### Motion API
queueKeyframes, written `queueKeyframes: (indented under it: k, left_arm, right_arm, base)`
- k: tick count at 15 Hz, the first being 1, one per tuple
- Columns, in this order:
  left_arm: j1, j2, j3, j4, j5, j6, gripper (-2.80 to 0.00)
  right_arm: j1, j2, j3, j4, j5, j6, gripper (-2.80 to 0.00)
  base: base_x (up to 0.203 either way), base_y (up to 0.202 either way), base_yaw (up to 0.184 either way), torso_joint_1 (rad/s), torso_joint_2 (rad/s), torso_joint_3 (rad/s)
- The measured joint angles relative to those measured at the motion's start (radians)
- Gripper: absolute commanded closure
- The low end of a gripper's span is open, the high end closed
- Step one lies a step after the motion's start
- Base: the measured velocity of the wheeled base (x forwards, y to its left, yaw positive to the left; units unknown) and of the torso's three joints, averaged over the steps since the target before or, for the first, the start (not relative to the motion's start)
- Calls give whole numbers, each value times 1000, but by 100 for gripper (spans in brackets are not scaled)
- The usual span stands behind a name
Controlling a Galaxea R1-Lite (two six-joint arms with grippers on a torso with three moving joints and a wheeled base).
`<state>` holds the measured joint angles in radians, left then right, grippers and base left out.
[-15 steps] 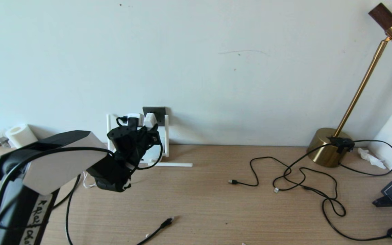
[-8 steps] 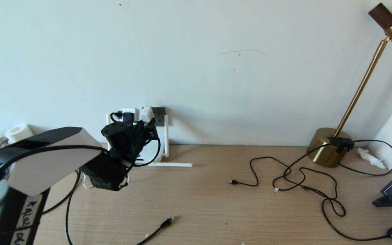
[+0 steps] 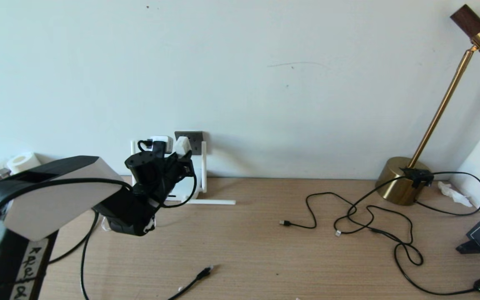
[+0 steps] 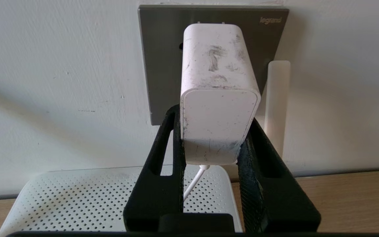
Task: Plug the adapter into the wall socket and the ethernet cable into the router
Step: Plug plug into socket
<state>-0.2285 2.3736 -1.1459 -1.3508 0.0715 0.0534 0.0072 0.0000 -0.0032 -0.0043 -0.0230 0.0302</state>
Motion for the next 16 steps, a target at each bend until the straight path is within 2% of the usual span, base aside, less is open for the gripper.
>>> queueKeyframes:
  k: [8,16]
  left_arm:
    - [7,0,-45,94,-3,16,0]
    - [7,18,-85,109,6,19,0]
  right_arm:
    - [0,0,0,0,0,0,0]
    - [0,0,0,0,0,0,0]
  base:
    - [0,0,0,0,0,0]
    - [0,0,0,0,0,0]
